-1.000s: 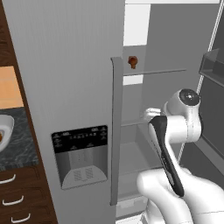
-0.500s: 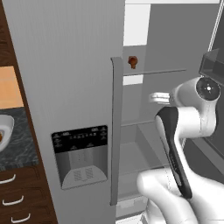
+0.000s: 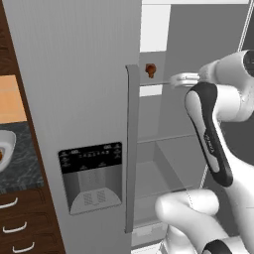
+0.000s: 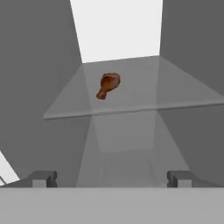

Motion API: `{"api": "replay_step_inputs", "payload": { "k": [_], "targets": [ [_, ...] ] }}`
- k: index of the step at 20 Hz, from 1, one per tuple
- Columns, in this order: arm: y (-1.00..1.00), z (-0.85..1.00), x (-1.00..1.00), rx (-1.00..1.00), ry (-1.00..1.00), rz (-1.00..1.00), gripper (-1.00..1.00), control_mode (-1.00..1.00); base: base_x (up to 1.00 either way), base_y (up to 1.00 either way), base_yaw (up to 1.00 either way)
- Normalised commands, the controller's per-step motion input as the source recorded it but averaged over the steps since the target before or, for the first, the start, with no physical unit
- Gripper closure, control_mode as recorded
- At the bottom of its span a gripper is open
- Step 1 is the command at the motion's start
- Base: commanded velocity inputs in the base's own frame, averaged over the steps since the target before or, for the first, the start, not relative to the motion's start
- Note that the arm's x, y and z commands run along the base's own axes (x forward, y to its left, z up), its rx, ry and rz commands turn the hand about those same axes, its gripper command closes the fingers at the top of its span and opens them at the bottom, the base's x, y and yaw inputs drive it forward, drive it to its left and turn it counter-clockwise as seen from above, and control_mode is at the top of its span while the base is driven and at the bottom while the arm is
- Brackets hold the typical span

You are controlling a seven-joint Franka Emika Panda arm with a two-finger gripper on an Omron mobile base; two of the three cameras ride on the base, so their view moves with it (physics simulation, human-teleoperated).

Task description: Place one squash and one chicken drumstick in each tupperware on the nearby counter, to pack two identical lunches.

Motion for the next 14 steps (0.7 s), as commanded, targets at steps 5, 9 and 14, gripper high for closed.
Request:
{"api": "replay_step_inputs", "payload": {
  "k": [5, 9, 14],
  "targets": [
    [0.17, 0.0, 0.82, -0.01, 0.23, 0.01, -1.0, -1.0, 0.0, 0.0, 0.0],
    [0.04, -0.08, 0.27, 0.0, 0.11, 0.0, -1.0, -1.0, 0.0, 0.0, 0.0],
    [0.0, -0.28, 0.7, 0.0, 0.0, 0.0, -1.0, -1.0, 0.0, 0.0, 0.0]
  ]
}}
